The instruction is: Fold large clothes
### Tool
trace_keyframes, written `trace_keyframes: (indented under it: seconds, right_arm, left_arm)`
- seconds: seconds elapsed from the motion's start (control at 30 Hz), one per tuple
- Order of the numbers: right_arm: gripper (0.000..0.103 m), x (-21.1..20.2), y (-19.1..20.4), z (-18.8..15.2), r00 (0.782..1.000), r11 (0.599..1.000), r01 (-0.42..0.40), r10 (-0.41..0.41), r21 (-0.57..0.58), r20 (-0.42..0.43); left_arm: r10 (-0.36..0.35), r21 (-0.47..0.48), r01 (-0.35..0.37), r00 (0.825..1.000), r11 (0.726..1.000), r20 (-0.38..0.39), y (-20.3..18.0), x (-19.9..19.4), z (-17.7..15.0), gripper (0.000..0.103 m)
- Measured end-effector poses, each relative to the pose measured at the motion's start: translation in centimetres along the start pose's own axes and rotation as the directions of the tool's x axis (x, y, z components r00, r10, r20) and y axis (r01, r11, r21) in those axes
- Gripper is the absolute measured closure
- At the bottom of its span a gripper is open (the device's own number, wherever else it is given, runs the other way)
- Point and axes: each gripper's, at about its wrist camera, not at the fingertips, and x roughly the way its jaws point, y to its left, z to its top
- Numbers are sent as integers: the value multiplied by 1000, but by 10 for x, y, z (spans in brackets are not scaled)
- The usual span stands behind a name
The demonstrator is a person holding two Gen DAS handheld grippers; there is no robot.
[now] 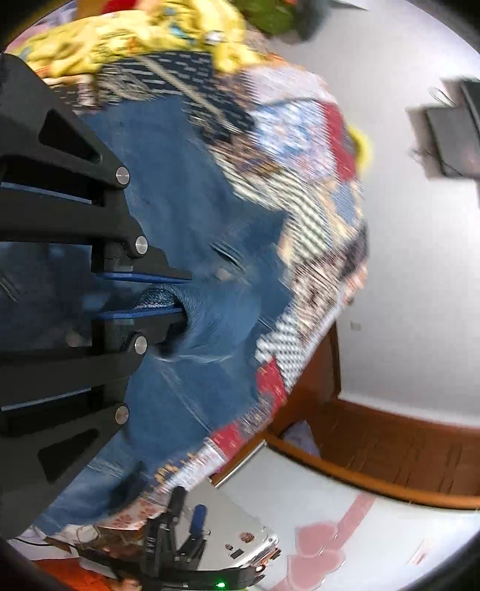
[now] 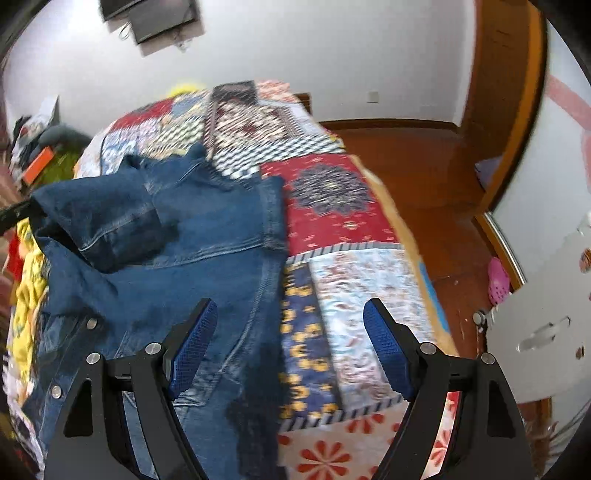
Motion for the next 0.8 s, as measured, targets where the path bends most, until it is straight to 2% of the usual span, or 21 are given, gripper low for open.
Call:
trace_keyframes:
  seconds: [0.17,0.27,0.3,0.4,0.5,0.63,0.67,0.8]
  right_arm:
    - [24,21,28,-5,998,997,-10,5,-78,-70]
    - [24,33,39,-11,994,993,-5,-9,-120,-113]
    - [24,36,41,-13,992,991,-3,-14,-133,-127]
    - [24,43,47,-19,988,987,1,-26,-159,-154]
    - [24,46,47,-22,985,986,2,-31,-166,-171]
    - [24,38,47,-21,986,987,-9,-18,-161,-166]
    - [24,34,47,-20,987,986,-11,-15,-164,-158]
    - [24,26,49,-15,992,985,-12,-11,-174,-129]
  left_arm:
    - [0,-93,-8,996,996,-88,40,8,-50,89]
    - [0,-106,-16,989,994,-147,44,17,-79,76]
    - [13,-101,-30,986,994,-167,43,21,-86,68]
    - [62,-69,-78,978,995,-201,41,27,-103,59]
    - [87,-50,-100,975,994,-206,37,24,-98,55]
    - [120,-10,-123,983,992,-142,31,9,-75,51]
    - [103,-19,-106,987,994,-121,30,6,-67,46]
    - [51,-16,-53,992,998,-116,22,17,-44,45]
